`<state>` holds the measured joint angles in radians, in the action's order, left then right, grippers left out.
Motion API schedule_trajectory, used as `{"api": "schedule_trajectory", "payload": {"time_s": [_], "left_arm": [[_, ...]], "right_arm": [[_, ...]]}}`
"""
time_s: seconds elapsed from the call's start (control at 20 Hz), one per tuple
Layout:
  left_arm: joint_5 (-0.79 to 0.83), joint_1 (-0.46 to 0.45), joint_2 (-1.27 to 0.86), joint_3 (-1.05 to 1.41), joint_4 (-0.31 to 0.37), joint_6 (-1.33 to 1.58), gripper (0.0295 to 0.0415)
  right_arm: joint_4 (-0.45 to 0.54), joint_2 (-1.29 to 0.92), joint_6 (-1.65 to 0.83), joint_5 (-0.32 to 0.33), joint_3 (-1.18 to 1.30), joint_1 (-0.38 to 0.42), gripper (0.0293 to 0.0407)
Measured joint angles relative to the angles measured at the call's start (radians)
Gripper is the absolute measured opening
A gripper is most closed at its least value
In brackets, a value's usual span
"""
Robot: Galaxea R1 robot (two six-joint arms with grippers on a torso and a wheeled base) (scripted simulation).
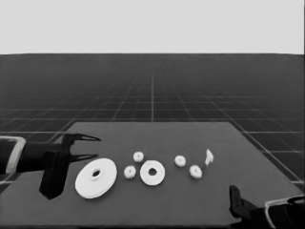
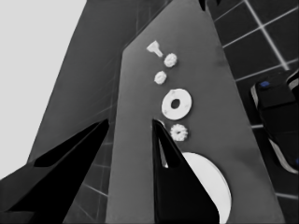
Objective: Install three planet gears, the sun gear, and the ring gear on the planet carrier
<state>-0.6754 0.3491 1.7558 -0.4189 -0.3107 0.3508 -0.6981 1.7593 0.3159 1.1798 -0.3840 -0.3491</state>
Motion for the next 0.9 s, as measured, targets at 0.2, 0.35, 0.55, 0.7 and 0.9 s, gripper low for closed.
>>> {"api": "schedule_trajectory", "payload": {"time_s": [0.2,0.35,0.55,0.7,0.9], "left_arm": [[-0.011,-0.020,-0.001,0.015,0.015,-0.001,0.0347],[-0.983,-0.330,0.798,-0.384,-0.277,-1.393,0.0404],[-0.867,-0.341,0.934,-0.875,0.089,-1.670,0.0386],[-0.854,-0.344,0.956,-0.953,0.132,-1.673,0.0385],[-0.783,-0.527,0.996,-1.088,-0.027,-1.607,0.0385]], "right_arm": [[0.016,0.003,-0.001,-0.004,0.008,-0.015,0.0368],[0.003,0.000,0.000,-0.001,-0.001,-0.007,0.0384],[0.001,0.000,0.000,0.000,-0.003,-0.006,0.0385],[0.001,0.000,0.000,0.000,-0.003,-0.006,0.0385],[0.000,0.000,0.000,0.000,-0.003,-0.006,0.0385]]}}
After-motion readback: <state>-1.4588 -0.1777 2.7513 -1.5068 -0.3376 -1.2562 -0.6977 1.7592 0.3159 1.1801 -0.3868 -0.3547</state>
